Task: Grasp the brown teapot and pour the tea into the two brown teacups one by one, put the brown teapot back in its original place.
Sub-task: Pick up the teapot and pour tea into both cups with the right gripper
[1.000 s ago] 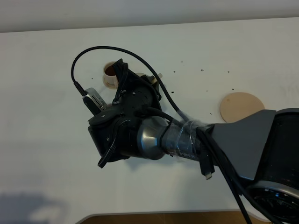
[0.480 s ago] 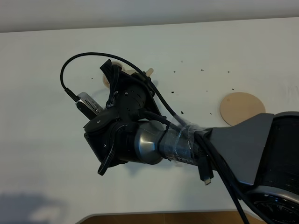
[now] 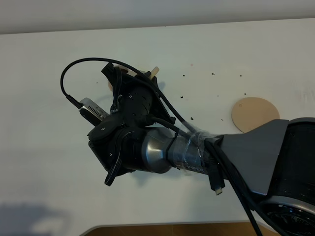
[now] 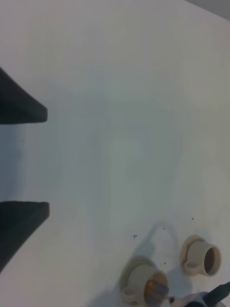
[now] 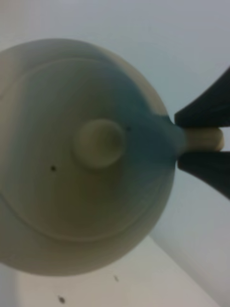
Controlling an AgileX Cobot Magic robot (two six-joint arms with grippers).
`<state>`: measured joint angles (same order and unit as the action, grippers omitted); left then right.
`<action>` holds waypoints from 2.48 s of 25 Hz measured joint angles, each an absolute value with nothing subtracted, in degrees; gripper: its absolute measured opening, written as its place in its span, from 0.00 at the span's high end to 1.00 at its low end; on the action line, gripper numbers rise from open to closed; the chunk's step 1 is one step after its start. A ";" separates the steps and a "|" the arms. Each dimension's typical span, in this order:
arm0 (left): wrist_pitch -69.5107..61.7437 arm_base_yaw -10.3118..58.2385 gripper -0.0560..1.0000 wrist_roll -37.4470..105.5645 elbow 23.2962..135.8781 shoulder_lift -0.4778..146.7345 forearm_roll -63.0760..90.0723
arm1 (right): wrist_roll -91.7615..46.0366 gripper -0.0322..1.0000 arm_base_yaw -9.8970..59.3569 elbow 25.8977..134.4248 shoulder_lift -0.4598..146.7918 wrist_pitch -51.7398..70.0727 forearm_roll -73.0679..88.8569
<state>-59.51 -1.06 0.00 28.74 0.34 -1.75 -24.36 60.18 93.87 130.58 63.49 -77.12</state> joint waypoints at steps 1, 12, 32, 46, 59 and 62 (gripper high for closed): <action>-59.51 -1.06 0.58 0.00 28.74 0.34 -1.75 | -24.49 0.85 60.18 93.87 130.58 63.44 -77.26; -59.51 -1.06 0.58 0.00 28.74 0.34 -1.75 | -25.73 0.85 60.18 93.87 130.58 63.12 -78.68; -59.51 -1.06 0.58 0.00 28.74 0.34 -1.75 | -29.04 0.85 60.18 93.87 130.58 63.12 -78.76; -59.51 -1.06 0.58 0.00 28.74 0.34 -1.75 | -31.99 0.85 60.18 93.87 130.58 62.96 -80.25; -59.51 -1.06 0.58 0.00 28.74 0.34 -1.75 | -32.34 0.85 60.18 93.87 130.58 61.97 -81.75; -59.51 -1.06 0.58 0.00 28.74 0.34 -1.75 | -32.40 0.85 60.18 93.87 130.58 61.97 -82.18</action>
<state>-59.51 -1.06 0.00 28.74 0.34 -1.75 -32.40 60.18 93.87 130.58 61.97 -82.18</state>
